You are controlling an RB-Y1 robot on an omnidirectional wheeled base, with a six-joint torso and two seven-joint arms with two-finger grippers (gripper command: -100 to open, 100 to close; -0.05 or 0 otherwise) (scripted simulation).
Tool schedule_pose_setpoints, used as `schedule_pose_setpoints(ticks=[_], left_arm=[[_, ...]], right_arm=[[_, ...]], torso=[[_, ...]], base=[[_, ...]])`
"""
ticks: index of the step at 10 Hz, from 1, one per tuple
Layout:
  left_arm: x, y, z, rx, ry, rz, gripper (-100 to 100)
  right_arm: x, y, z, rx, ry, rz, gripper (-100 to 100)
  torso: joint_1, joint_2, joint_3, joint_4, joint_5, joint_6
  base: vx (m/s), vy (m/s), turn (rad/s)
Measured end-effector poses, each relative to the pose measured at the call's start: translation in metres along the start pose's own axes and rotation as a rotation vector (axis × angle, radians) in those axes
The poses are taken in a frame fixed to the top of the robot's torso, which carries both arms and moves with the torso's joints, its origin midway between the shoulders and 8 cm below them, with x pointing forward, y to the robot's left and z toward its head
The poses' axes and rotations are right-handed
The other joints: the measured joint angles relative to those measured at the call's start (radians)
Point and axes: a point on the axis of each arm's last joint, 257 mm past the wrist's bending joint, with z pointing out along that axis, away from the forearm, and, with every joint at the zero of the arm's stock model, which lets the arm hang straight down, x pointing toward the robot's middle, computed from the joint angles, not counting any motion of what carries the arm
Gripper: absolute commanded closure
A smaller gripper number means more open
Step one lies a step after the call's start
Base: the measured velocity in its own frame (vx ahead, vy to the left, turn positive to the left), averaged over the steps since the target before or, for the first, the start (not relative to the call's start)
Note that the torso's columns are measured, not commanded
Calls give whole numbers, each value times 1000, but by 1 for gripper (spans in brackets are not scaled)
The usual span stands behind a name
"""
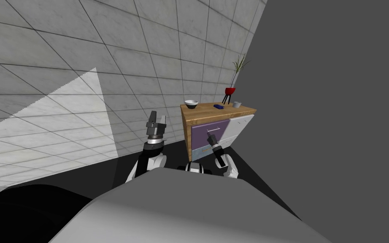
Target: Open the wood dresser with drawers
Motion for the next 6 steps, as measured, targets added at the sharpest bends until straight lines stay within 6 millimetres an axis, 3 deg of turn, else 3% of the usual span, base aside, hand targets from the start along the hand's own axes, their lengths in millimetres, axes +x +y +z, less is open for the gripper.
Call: schedule_pose_setpoints(ticks=[2, 6], left_arm=[[0, 0, 0, 0, 0, 0, 0], [0, 0, 0, 0, 0, 0, 0]], right_arm=[[25, -2, 2, 1, 33, -22, 100], [68, -5, 12, 10, 96, -41, 100]], torso=[[0, 0, 1, 0, 0, 2], [2, -7, -4, -2, 0, 1]], base=[[-195, -40, 135], [-122, -22, 186]])
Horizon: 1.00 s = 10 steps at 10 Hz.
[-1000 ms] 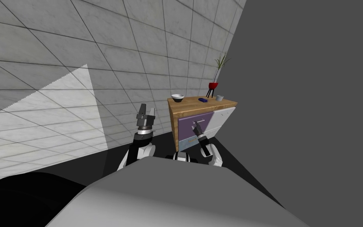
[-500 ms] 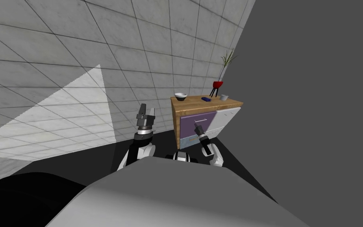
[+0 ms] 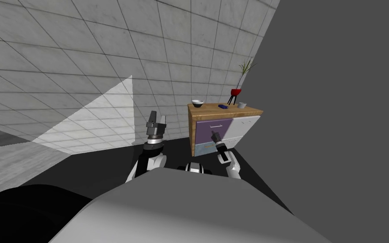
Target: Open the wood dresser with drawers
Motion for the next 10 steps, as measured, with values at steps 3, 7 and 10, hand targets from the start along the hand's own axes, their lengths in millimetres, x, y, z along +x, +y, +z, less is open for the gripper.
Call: schedule_pose_setpoints(ticks=[3, 7, 10], left_arm=[[0, 0, 0, 0, 0, 0, 0], [0, 0, 0, 0, 0, 0, 0], [0, 0, 0, 0, 0, 0, 0]], right_arm=[[36, -4, 6, 6, 55, -13, 100], [83, -8, 17, 13, 130, -24, 100], [124, -15, 25, 23, 208, -35, 100]], torso=[[-1, 6, 3, 2, 0, -1], [0, 3, 2, 1, 0, -1], [0, 1, 0, 0, 0, -1]], base=[[-135, -17, 152], [-167, -3, 240], [-144, 14, 161]])
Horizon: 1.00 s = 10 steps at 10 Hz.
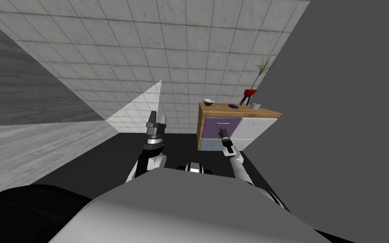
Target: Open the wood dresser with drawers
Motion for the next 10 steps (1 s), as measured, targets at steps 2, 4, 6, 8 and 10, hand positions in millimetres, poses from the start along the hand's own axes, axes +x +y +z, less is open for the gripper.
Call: schedule_pose_setpoints(ticks=[2, 4, 6, 8, 10], left_arm=[[0, 0, 0, 0, 0, 0, 0], [0, 0, 0, 0, 0, 0, 0], [0, 0, 0, 0, 0, 0, 0], [0, 0, 0, 0, 0, 0, 0], [0, 0, 0, 0, 0, 0, 0]], right_arm=[[9, -5, 4, 4, 17, -1, -100], [12, -6, 6, 2, 27, 3, -100], [17, -7, 8, -1, 37, 7, -100], [18, -12, 13, 1, 39, 5, -100], [18, -13, 14, 0, 40, 6, 100]], torso=[[-2, -3, -2, -1, 0, 1], [0, -7, -5, -2, 0, 0], [0, 2, 1, 0, 0, 0], [0, 7, 5, 2, 0, 0], [-1, 6, 4, 2, 0, 1]], base=[[23, 10, 8], [169, 11, 16], [130, 13, 12], [66, 5, 28], [-40, -8, -12]])
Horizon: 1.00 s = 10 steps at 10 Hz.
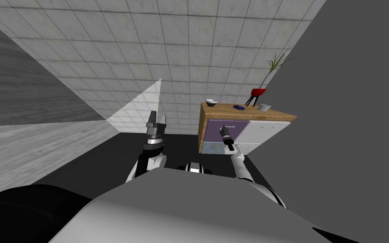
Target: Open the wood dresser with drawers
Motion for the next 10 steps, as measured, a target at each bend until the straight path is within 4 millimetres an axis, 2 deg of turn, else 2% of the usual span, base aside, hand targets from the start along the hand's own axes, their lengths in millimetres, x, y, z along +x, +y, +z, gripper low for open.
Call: schedule_pose_setpoints(ticks=[4, 5, 6, 10], left_arm=[[0, 0, 0, 0, 0, 0, 0], [0, 0, 0, 0, 0, 0, 0], [0, 0, 0, 0, 0, 0, 0], [0, 0, 0, 0, 0, 0, 0]], right_arm=[[-1, -3, 3, -2, -8, 1, 100], [-2, -3, 3, -3, -10, 1, 100], [-1, -3, 3, -3, -10, 2, -100], [0, 3, -3, -5, -2, 3, -100]], torso=[[0, -1, -1, 0, 0, 0], [1, -4, -2, -1, 0, 0], [1, -10, -6, -3, 0, 0], [0, -5, -3, -1, 0, 0]], base=[[-197, -3, -22], [-84, 2, -8], [73, -2, 13], [166, 4, 12]])
